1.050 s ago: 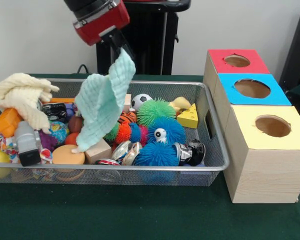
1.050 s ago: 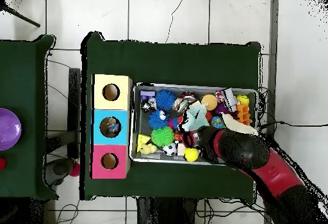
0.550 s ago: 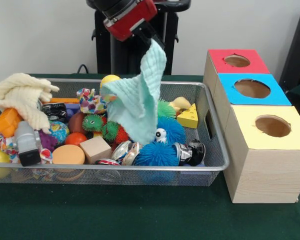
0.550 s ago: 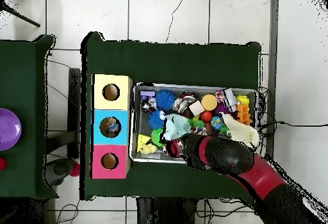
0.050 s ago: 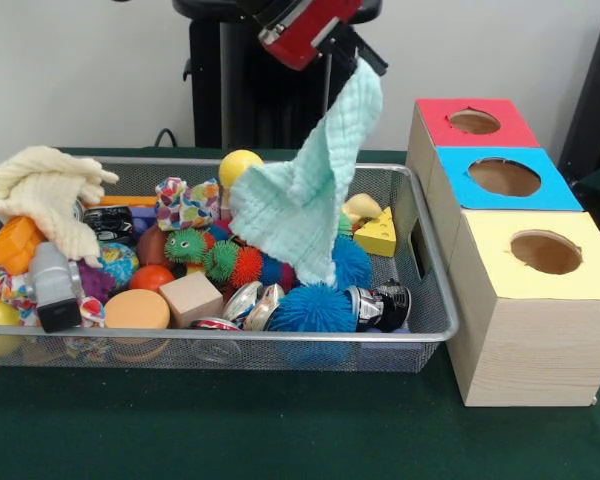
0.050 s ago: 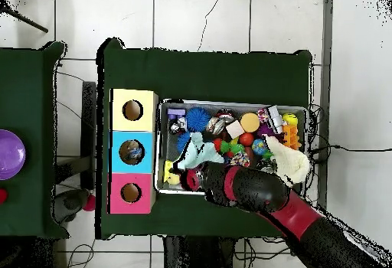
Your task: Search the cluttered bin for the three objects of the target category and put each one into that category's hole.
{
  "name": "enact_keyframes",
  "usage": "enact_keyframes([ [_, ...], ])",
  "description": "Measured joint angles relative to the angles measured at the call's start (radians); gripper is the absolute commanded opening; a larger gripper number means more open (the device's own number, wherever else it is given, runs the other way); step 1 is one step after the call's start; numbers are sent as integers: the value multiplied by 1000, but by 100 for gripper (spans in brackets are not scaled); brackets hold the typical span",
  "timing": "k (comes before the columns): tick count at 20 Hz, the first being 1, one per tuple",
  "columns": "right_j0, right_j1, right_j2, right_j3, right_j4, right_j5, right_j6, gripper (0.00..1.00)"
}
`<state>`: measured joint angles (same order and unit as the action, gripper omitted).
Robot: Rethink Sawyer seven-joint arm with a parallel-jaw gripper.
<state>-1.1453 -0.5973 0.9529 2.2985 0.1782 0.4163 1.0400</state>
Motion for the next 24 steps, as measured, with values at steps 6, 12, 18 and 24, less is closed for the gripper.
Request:
enact_keyframes([
  [6, -5, 38, 66, 41, 7, -64, 1, 0],
  [12, -13, 72, 143, 84, 17, -118, 20, 0],
  [18, -26, 97, 206, 116, 25, -159, 38, 0],
  [24, -26, 109, 240, 130, 28, -170, 62, 0],
])
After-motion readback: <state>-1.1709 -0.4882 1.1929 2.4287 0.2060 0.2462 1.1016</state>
